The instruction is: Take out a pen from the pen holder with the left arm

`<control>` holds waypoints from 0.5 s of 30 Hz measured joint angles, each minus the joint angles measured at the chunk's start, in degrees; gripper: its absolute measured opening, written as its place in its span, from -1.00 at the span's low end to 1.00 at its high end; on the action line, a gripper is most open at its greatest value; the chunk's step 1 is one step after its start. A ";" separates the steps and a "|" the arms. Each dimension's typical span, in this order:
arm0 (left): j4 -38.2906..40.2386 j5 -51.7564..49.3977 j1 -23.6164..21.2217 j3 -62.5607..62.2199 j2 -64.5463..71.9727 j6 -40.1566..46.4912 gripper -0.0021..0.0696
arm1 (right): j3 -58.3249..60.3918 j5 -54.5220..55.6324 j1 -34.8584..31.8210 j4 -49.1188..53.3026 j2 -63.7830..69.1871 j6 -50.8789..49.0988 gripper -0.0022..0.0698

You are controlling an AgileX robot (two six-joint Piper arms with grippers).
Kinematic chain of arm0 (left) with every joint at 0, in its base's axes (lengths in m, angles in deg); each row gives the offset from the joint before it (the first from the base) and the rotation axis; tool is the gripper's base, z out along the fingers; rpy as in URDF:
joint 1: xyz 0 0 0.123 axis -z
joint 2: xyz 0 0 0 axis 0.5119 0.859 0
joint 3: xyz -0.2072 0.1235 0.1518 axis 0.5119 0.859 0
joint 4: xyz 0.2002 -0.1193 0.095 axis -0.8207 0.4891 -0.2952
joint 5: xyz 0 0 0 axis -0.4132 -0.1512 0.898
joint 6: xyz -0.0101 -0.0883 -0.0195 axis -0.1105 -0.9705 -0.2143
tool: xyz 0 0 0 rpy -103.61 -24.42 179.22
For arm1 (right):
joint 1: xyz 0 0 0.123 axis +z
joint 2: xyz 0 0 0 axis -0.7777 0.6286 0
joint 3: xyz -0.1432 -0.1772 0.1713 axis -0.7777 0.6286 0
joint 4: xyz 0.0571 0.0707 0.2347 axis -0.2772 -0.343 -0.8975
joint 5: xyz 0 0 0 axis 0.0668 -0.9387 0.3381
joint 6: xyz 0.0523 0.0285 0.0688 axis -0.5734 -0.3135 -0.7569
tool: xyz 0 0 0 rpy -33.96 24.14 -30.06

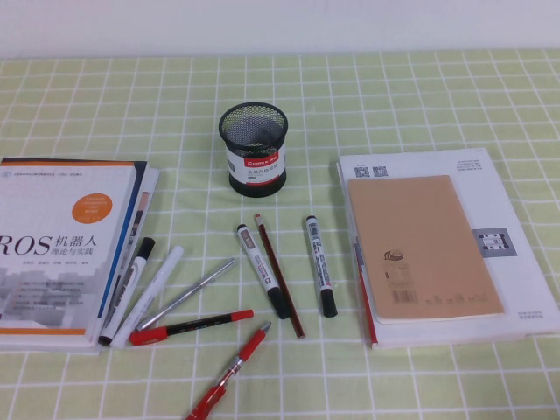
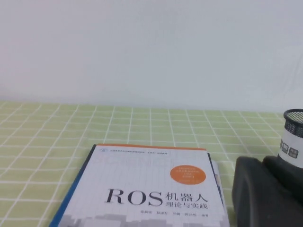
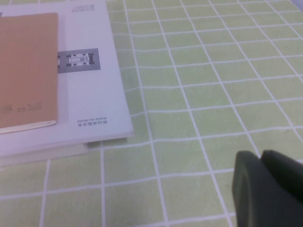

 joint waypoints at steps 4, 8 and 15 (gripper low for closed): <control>1.41 -1.79 -0.24 1.22 -3.77 0.00 -0.94 | 0.00 0.00 0.00 0.00 0.00 0.00 -0.97; 1.55 -8.19 -0.24 1.30 -4.92 0.00 -0.94 | 0.00 0.00 0.00 0.00 0.00 0.00 -0.97; -0.57 -21.21 -0.24 1.35 -5.05 0.00 -0.94 | 0.00 0.00 0.00 0.00 0.00 0.00 -0.97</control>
